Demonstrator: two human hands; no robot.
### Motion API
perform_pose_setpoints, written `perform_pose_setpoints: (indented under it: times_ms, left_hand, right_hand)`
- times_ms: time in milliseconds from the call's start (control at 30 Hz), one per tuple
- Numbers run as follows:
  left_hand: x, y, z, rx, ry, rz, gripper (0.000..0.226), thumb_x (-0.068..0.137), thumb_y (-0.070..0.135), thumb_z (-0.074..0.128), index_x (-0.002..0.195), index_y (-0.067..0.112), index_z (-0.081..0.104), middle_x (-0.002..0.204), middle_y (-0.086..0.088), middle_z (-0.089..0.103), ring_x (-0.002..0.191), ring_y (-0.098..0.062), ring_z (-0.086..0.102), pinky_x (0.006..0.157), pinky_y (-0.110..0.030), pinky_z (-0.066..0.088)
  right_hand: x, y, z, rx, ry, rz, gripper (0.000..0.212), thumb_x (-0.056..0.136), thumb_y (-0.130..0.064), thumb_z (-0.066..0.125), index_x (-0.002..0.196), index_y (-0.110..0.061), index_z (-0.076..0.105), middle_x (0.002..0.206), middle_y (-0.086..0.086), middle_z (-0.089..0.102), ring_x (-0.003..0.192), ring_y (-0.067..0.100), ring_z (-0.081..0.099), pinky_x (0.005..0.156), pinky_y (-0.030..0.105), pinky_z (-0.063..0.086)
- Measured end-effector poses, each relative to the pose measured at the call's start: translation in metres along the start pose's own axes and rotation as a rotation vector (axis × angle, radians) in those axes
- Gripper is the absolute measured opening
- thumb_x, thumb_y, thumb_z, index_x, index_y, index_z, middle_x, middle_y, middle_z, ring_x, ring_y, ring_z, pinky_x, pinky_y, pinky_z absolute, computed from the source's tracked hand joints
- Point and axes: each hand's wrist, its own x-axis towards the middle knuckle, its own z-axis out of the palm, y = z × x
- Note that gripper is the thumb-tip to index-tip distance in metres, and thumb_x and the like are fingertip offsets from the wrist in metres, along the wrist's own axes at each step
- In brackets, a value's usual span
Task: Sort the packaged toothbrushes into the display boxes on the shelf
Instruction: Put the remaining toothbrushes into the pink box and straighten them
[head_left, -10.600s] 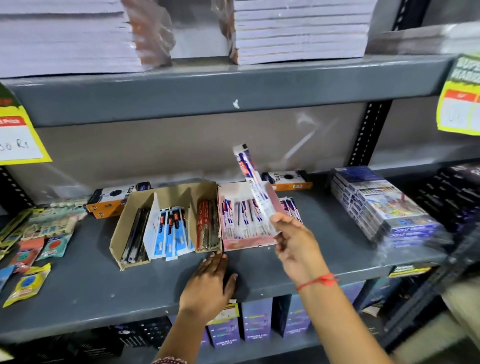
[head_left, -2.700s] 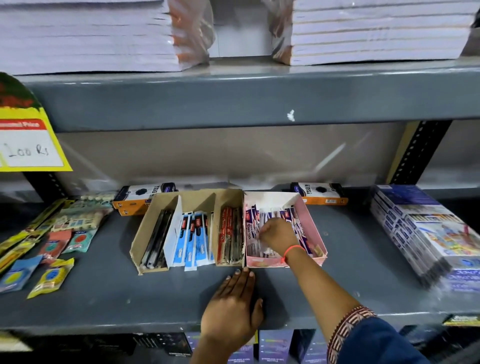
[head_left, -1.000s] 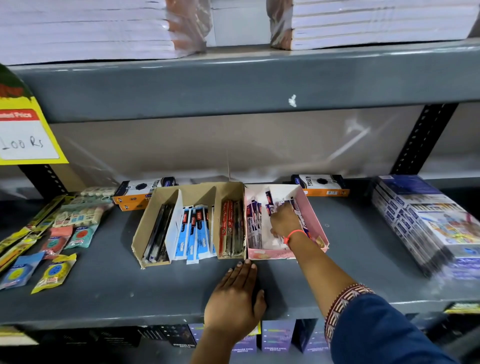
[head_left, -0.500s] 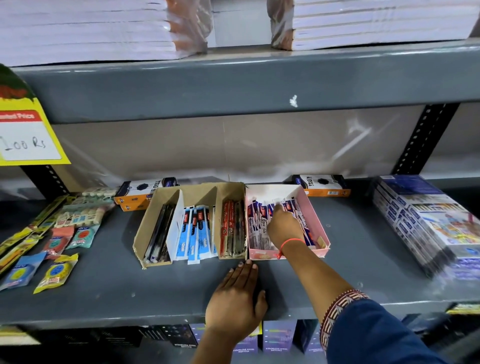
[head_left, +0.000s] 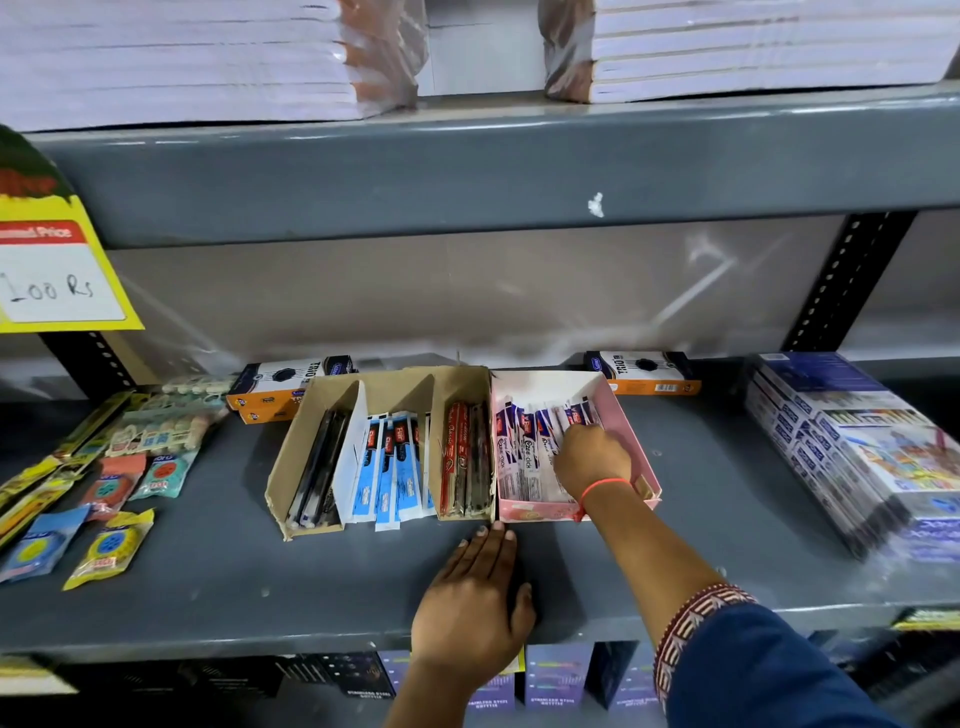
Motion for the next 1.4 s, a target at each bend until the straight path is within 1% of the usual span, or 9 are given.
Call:
perform_pose_setpoints:
  times_ms: [267,400,533,733,833,1067,1200,1333,1400]
  left_hand:
    - [0.000,0.000,0.001,0.012,0.009,0.004,0.048,0.073,0.039,0.050,0.105,0.010,0.070,0.106,-0.003,0.072,0.099,-0.017,0.066,0.077,-0.031,0.055]
    - [0.000,-0.001,0.004,0.032,0.018,0.009,0.048,0.074,0.039,0.049,0.106,0.011,0.070,0.107,-0.002,0.071,0.100,-0.016,0.066,0.080,-0.033,0.054]
    - [0.000,-0.001,0.006,0.040,0.043,0.017,0.047,0.068,0.038,0.059,0.104,0.010,0.071,0.105,-0.003,0.072,0.098,-0.017,0.067,0.078,-0.034,0.054]
    - [0.001,-0.002,0.006,0.025,0.064,0.009,0.047,0.074,0.038,0.048,0.103,0.010,0.071,0.104,-0.004,0.072,0.096,-0.018,0.068,0.074,-0.033,0.056]
    - [0.000,-0.002,0.007,0.029,0.083,0.013,0.046,0.067,0.036,0.060,0.103,0.010,0.071,0.105,-0.004,0.072,0.097,-0.018,0.067,0.076,-0.034,0.055]
    - [0.000,-0.002,0.006,0.053,0.104,0.033,0.048,0.066,0.038,0.062,0.105,0.011,0.071,0.105,-0.004,0.072,0.099,-0.019,0.066,0.077,-0.032,0.055]
    - [0.000,-0.002,0.007,0.054,0.117,0.033,0.048,0.066,0.038,0.062,0.104,0.010,0.071,0.105,-0.005,0.072,0.098,-0.020,0.067,0.075,-0.034,0.056]
    - [0.000,-0.003,0.008,0.065,0.117,0.036,0.049,0.066,0.038,0.062,0.105,0.010,0.070,0.106,-0.005,0.072,0.099,-0.020,0.066,0.076,-0.033,0.056]
    - [0.000,-0.004,0.010,0.066,0.121,0.037,0.049,0.066,0.038,0.062,0.106,0.009,0.070,0.107,-0.006,0.071,0.100,-0.020,0.066,0.077,-0.034,0.055]
  right_hand:
    - [-0.005,-0.004,0.000,0.033,-0.001,-0.037,0.029,0.091,-0.002,0.041,0.117,-0.002,0.055,0.116,0.018,0.066,0.107,0.032,0.064,0.085,0.038,0.054]
    - [-0.004,-0.002,-0.005,0.232,0.069,0.012,0.034,0.086,0.005,0.040,0.118,-0.001,0.050,0.106,0.022,0.068,0.098,0.037,0.067,0.075,0.039,0.055]
    - [0.000,-0.005,-0.005,0.421,0.015,0.039,0.032,0.082,0.007,0.040,0.109,0.004,0.058,0.106,0.026,0.068,0.098,0.038,0.065,0.079,0.038,0.053]
    - [0.000,-0.004,0.005,0.308,-0.065,-0.007,0.028,0.088,-0.001,0.042,0.112,0.003,0.057,0.115,0.023,0.065,0.107,0.034,0.062,0.087,0.037,0.051]
    - [0.001,-0.001,-0.002,0.281,-0.038,-0.016,0.028,0.089,0.000,0.040,0.111,0.006,0.056,0.113,0.023,0.065,0.104,0.034,0.064,0.081,0.039,0.053]
    - [0.017,0.032,-0.029,0.397,0.043,0.158,0.029,0.089,-0.002,0.036,0.106,0.007,0.058,0.110,0.028,0.064,0.101,0.041,0.062,0.083,0.039,0.051]
    - [0.009,0.036,-0.028,0.248,-0.021,0.103,0.029,0.089,-0.001,0.037,0.107,0.004,0.059,0.111,0.023,0.065,0.101,0.038,0.063,0.082,0.038,0.051]
    - [0.004,0.027,-0.020,0.055,-0.212,-0.029,0.033,0.093,-0.013,0.040,0.118,-0.005,0.059,0.122,0.017,0.062,0.113,0.033,0.059,0.093,0.042,0.050]
    - [0.009,0.030,-0.023,0.074,-0.168,-0.041,0.034,0.093,-0.014,0.039,0.119,-0.005,0.058,0.120,0.017,0.063,0.106,0.032,0.061,0.087,0.039,0.050]
